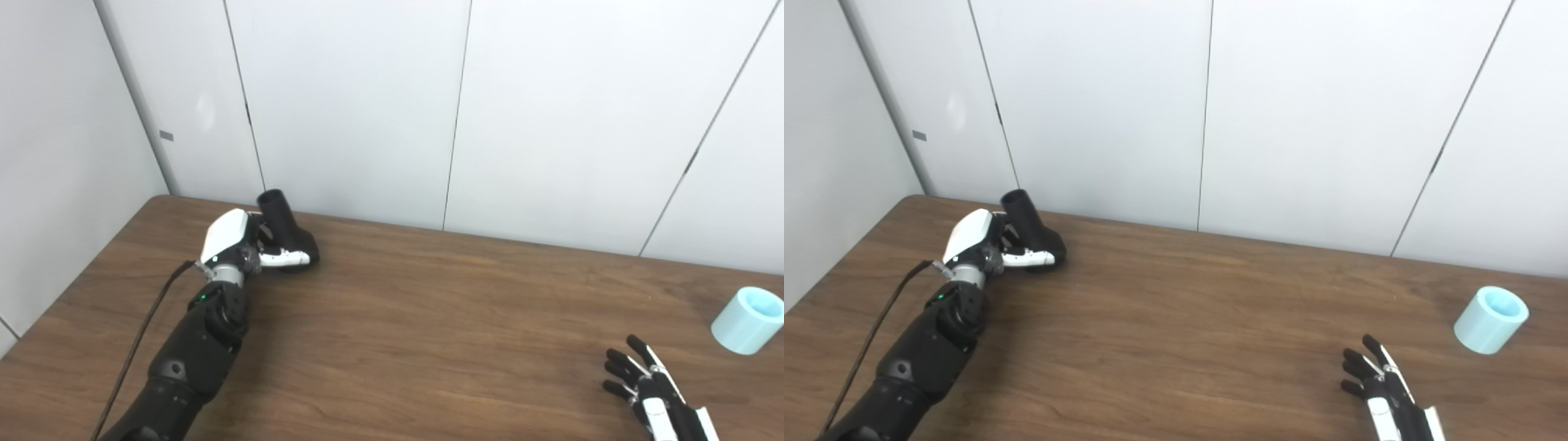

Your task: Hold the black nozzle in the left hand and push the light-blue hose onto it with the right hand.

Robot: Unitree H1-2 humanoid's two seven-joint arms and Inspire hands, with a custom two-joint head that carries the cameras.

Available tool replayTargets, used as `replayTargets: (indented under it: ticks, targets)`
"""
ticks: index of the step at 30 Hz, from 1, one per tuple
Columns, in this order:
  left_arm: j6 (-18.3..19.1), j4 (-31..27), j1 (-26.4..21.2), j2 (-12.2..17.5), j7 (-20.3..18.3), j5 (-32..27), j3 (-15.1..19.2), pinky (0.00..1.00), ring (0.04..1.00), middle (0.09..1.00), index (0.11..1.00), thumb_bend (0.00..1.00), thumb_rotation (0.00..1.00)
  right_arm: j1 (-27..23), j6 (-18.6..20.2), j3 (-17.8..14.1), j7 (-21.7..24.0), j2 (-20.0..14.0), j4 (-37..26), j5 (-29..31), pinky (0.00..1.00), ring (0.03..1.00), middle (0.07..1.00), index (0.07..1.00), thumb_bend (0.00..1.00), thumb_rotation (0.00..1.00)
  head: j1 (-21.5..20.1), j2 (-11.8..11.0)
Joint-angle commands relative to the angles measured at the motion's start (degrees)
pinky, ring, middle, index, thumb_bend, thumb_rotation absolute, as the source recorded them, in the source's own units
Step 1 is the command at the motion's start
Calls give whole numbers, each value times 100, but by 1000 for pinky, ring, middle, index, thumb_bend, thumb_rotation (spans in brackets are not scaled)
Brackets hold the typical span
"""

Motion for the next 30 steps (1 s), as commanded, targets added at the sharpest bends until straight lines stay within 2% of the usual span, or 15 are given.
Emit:
replayTargets:
  ticks: [1, 5, 7, 11, 12, 14, 17, 22, 23, 25, 27, 28, 30]
  targets:
    - [-80, 6, -152, 120, 42, 20, 8, 231, 307, 467, 489, 525, 0, 279, -41, 19, -11, 13, 173, -27, 755, 825, 820, 907, 396, 888, 5, 9]
    - [-39, -85, -98, 125, 47, 55, 2, 161, 228, 472, 487, 527, 0, 282, -61, 22, -5, 0, 183, -43, 756, 825, 821, 910, 401, 898, 0, 17]
    - [-88, -139, -57, 143, 40, 66, -17, 203, 285, 476, 487, 526, 0, 287, -23, 22, -14, 0, 157, -66, 764, 828, 820, 911, 405, 899, -12, 35]
    - [-182, -331, 48, 201, 59, 181, -124, 199, 278, 476, 486, 526, 0, 284, -8, 25, -10, 10, 139, -56, 775, 834, 821, 911, 411, 901, -56, 61]
    - [-209, -401, 86, 227, 75, 257, -182, 216, 295, 430, 498, 522, 0, 286, 1, 26, -21, 18, 134, -69, 766, 830, 819, 910, 410, 900, -73, 65]
    - [-219, -593, 186, 269, 131, 447, -315, 233, 310, 412, 511, 519, 0, 279, 1, 30, -19, 29, 137, -58, 758, 827, 816, 909, 417, 898, -99, 74]
    - [-126, -994, 379, 334, 141, 814, -526, 314, 400, 404, 512, 519, 0, 262, 2, 45, -19, 37, 150, -69, 752, 825, 817, 907, 408, 885, -156, 92]
    - [52, -1800, 807, 259, -12, 1089, -615, 361, 474, 399, 508, 519, 0, 235, 15, 60, -43, 86, 160, -64, 739, 814, 811, 901, 409, 868, -291, 99]
    - [37, -1919, 886, 236, 3, 1156, -632, 341, 443, 396, 503, 520, 0, 229, 15, 59, -45, 101, 166, -50, 738, 812, 809, 901, 416, 867, -324, 104]
    - [22, -2262, 1062, 198, -9, 1355, -714, 292, 382, 457, 489, 525, 0, 216, 44, 49, -51, 143, 170, 6, 740, 812, 807, 899, 444, 859, -374, 110]
    - [-7, -2591, 1224, 161, -31, 1543, -790, 271, 368, 470, 487, 526, 0, 200, 86, 52, -66, 173, 158, 2, 750, 813, 808, 901, 465, 860, -446, 136]
    - [-30, -2726, 1292, 134, -26, 1629, -822, 296, 388, 426, 492, 523, 0, 189, 110, 51, -84, 194, 152, -13, 750, 808, 806, 902, 467, 864, -489, 140]
    - [-76, -2962, 1420, 45, 14, 1772, -859, 305, 406, 401, 495, 521, 0, 166, 163, 55, -132, 232, 141, -75, 747, 801, 797, 895, 452, 856, -548, 149]
